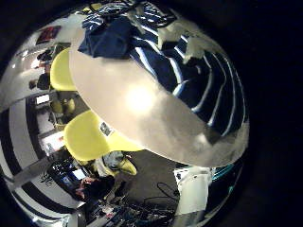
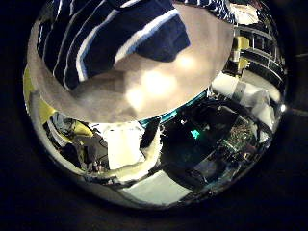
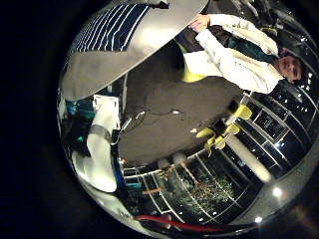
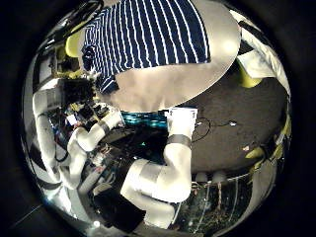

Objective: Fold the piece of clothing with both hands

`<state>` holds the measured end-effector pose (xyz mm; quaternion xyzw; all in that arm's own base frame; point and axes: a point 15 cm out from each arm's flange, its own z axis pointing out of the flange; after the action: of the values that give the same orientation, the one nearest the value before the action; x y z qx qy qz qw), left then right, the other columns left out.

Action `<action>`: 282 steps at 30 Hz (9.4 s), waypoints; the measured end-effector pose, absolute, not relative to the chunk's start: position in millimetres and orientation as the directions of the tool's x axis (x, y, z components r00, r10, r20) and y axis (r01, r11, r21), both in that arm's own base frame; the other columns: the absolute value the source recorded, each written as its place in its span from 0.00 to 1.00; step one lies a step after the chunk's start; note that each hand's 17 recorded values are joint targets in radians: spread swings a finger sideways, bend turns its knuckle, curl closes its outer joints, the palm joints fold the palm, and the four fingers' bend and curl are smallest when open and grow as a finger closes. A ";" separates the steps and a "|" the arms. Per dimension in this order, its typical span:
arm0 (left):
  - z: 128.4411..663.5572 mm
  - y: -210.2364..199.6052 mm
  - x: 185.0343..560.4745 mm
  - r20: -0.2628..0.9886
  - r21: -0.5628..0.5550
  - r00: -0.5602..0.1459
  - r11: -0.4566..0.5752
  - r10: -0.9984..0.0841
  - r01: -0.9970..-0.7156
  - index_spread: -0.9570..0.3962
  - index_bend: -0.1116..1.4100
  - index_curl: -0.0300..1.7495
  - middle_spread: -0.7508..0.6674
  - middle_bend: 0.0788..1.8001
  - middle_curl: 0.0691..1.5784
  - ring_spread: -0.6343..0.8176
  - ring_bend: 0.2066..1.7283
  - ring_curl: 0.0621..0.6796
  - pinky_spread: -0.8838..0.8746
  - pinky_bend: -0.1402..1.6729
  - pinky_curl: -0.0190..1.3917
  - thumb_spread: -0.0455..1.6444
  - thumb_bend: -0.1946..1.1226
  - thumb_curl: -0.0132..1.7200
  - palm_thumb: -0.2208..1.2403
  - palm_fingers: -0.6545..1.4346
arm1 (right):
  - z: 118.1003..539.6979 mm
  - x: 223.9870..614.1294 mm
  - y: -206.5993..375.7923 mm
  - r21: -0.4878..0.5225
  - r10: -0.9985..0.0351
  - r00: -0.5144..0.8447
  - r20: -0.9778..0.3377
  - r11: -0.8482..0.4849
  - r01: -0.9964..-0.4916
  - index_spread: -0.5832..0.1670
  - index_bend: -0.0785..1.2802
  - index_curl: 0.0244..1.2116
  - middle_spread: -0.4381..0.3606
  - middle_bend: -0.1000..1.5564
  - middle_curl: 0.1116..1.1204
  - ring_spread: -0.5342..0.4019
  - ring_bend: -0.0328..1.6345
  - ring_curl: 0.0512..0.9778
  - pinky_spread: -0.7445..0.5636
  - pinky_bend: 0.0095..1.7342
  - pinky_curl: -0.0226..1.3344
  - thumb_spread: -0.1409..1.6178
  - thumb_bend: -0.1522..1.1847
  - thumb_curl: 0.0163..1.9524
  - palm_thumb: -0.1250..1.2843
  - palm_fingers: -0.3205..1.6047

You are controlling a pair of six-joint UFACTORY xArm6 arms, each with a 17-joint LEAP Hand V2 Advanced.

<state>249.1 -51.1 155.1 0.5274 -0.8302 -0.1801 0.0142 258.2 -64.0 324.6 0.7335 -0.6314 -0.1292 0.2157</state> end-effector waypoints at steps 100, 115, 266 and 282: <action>356.3 -47.4 279.1 -0.115 0.322 -0.526 0.469 -0.843 -0.822 0.18 0.20 0.86 0.07 0.44 0.66 0.13 0.76 0.77 0.15 0.69 0.52 0.68 0.14 0.40 0.62 0.83 | 308.6 296.8 11.6 0.192 -0.948 0.242 0.205 -0.203 -0.960 0.36 0.87 0.79 0.30 0.83 0.83 0.30 0.86 0.80 0.41 0.76 0.68 0.70 0.13 0.38 0.85 0.66; 287.5 -73.9 456.7 -0.151 0.293 -0.429 0.374 -0.891 -0.880 0.21 0.20 0.88 0.06 0.44 0.68 0.13 0.76 0.80 0.15 0.68 0.54 0.69 0.14 0.40 0.63 0.80 | 262.5 419.9 -1.2 0.317 -0.959 0.195 0.207 -0.123 -0.940 0.37 0.87 0.80 0.31 0.83 0.83 0.31 0.86 0.82 0.41 0.72 0.77 0.71 0.11 0.42 0.83 0.66; 308.1 62.9 311.8 -0.078 0.046 -0.039 0.036 -0.996 -0.998 0.63 0.19 0.26 0.47 0.08 0.25 0.37 0.37 0.30 0.41 0.35 0.38 0.71 0.13 0.19 0.49 0.51 | 257.8 493.8 308.0 0.062 -0.868 0.356 -0.346 -0.399 -0.915 0.36 0.47 0.59 0.38 0.75 0.51 0.34 0.86 0.56 0.28 0.66 0.58 0.71 0.08 0.37 0.60 0.56; 317.1 48.8 308.9 -0.081 0.049 0.025 -0.029 -0.996 -0.998 0.59 0.20 0.27 0.42 0.09 0.27 0.33 0.38 0.30 0.34 0.39 0.39 0.70 0.13 0.20 0.51 0.54 | 353.3 457.7 224.2 0.040 -0.712 0.393 -0.582 -0.508 -0.861 0.12 0.27 0.34 0.35 0.40 0.26 0.77 0.55 0.27 0.92 0.44 0.39 0.71 0.09 0.27 0.42 0.19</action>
<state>308.9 48.8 317.1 0.7158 -0.6967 -0.0459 -0.0106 457.7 224.2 353.3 0.8236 -0.4774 -0.2748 -0.1351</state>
